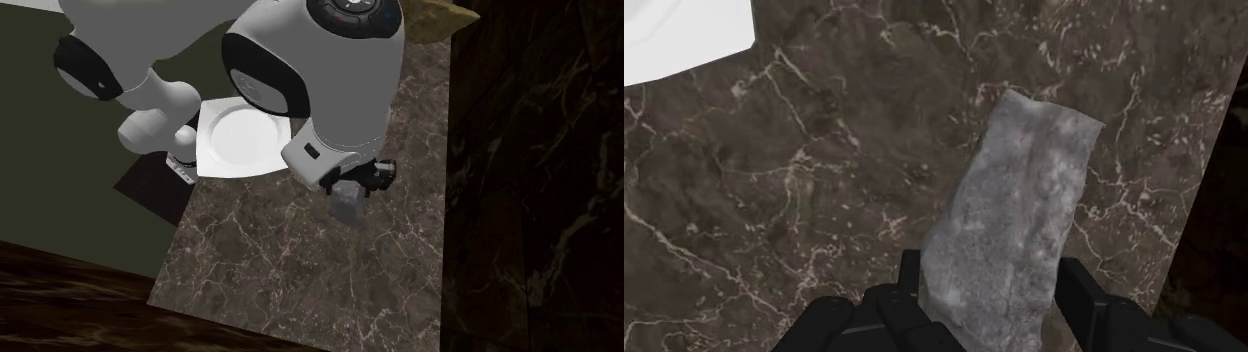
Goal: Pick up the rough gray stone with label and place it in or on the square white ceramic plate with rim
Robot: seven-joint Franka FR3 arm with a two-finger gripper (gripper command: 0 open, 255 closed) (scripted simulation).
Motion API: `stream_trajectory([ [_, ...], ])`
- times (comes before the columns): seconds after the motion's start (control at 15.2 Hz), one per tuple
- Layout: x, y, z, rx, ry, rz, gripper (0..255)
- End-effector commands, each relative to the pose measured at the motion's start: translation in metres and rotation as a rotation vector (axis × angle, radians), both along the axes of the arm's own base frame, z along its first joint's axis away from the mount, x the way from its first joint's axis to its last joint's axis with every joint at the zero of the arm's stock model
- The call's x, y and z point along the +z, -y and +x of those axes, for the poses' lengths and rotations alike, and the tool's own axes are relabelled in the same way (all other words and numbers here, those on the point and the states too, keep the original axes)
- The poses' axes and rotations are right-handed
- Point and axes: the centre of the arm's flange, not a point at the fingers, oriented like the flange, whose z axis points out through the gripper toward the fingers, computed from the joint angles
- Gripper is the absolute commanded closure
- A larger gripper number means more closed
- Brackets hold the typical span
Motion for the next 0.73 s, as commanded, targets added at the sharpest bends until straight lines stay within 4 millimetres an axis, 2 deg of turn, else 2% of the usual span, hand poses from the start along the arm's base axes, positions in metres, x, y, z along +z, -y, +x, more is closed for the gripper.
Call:
stream_trajectory([
  [0.0,0.003,-0.004,-0.03,-0.001,0.001,0.0,255],
  [0.66,0.01,-0.02,-0.16,-0.001,0.001,0.0,255],
])
